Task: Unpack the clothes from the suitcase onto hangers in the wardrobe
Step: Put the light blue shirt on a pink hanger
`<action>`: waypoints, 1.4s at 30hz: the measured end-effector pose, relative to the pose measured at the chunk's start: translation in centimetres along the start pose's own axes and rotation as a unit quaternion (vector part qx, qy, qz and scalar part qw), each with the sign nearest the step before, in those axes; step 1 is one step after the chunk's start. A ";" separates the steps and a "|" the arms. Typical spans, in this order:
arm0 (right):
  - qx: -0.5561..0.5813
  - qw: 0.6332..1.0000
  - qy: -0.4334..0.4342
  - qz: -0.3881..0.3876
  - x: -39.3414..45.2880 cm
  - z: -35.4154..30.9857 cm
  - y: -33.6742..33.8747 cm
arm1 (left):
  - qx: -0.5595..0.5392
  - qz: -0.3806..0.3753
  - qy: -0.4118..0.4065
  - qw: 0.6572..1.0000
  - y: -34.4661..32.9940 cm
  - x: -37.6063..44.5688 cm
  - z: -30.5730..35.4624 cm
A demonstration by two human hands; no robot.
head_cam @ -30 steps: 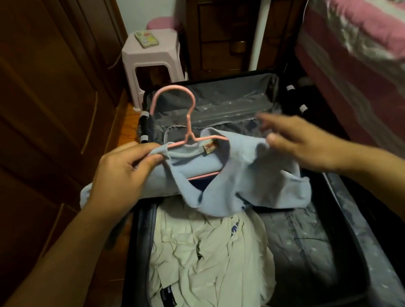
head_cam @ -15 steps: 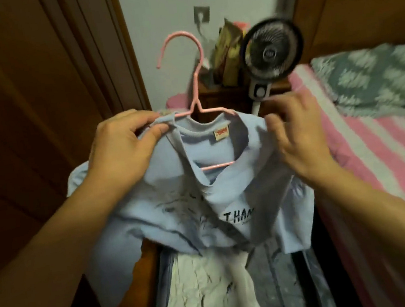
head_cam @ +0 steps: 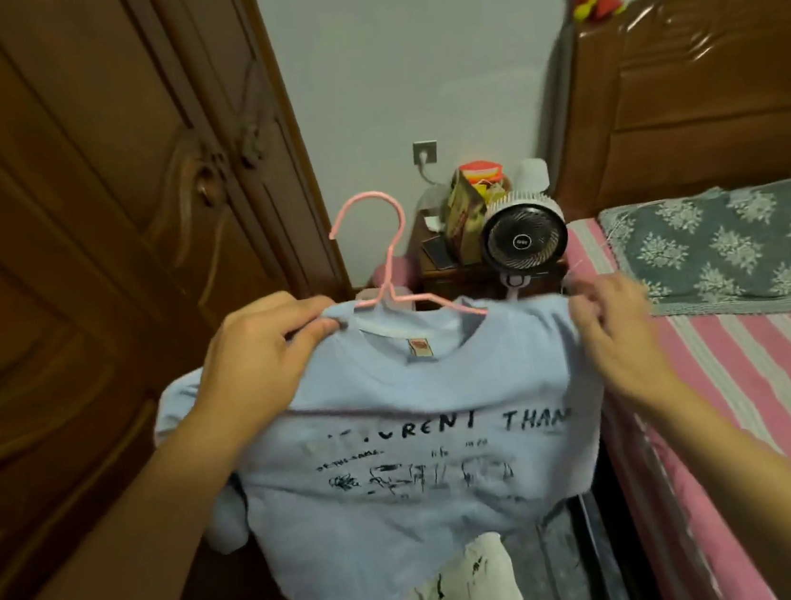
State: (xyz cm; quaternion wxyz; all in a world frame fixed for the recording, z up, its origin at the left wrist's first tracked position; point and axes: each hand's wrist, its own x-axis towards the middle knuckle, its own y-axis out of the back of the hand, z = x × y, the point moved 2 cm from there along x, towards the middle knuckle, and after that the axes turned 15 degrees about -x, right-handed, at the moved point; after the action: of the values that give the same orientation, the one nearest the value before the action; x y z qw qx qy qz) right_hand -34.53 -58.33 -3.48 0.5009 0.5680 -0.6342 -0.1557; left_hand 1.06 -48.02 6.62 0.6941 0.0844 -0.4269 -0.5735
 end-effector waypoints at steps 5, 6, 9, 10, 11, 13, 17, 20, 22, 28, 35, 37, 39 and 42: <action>-0.110 0.951 0.280 -0.070 2.8 -5.0 2.7 | -0.062 0.044 0.016 0.997 -0.6 0.2 5.1; -0.108 0.944 0.307 -0.059 2.9 -6.2 3.4 | -0.063 0.047 0.021 0.997 -1.1 0.2 6.3; -0.119 0.936 0.332 -0.006 2.7 -7.9 5.0 | -0.055 0.037 0.016 0.998 -2.8 0.5 9.4; -0.129 0.938 0.321 0.019 3.0 -8.0 5.5 | -0.044 0.039 0.008 0.998 -3.0 0.3 10.2; -0.133 0.941 0.308 0.037 3.4 -7.9 6.3 | -0.018 0.046 -0.001 0.999 -2.9 -0.1 10.8; -0.115 0.947 0.291 0.067 4.6 -7.0 7.7 | 0.100 0.063 0.012 0.993 -2.0 -1.9 10.9; -0.092 0.946 0.296 0.091 7.0 -5.5 10.1 | 0.088 0.150 0.236 0.956 -0.3 -6.7 8.3; -0.128 0.933 0.314 0.117 9.1 -4.3 11.3 | -0.013 0.140 0.266 0.954 1.5 -7.3 7.0; -0.136 0.930 0.312 0.136 10.0 -3.2 12.2 | 0.016 0.100 0.276 0.956 3.4 -7.3 7.3; -0.057 0.929 0.348 0.109 8.2 -4.6 12.1 | 0.018 0.003 0.156 0.988 0.2 -1.3 14.8; 0.121 0.932 0.338 0.056 8.4 -5.2 12.8 | 0.175 -0.045 0.089 0.980 -3.0 0.1 15.2; 0.140 0.942 0.300 0.061 8.2 -4.4 13.4 | 0.226 -0.011 0.082 0.971 -3.0 -0.6 14.5; 0.082 0.937 0.338 0.026 7.5 -4.6 13.6 | 0.281 0.034 0.077 0.956 -3.2 -0.7 14.3; -0.021 0.923 0.381 -0.049 7.5 -5.5 13.5 | 0.309 0.094 0.024 0.946 -3.4 -0.2 14.7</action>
State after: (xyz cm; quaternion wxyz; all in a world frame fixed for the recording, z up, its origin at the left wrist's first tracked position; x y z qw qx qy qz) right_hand -36.61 -58.74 12.79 0.7081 0.6042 -0.3636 0.0348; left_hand -11.51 -43.46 13.60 0.6947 0.2675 -0.5725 -0.3438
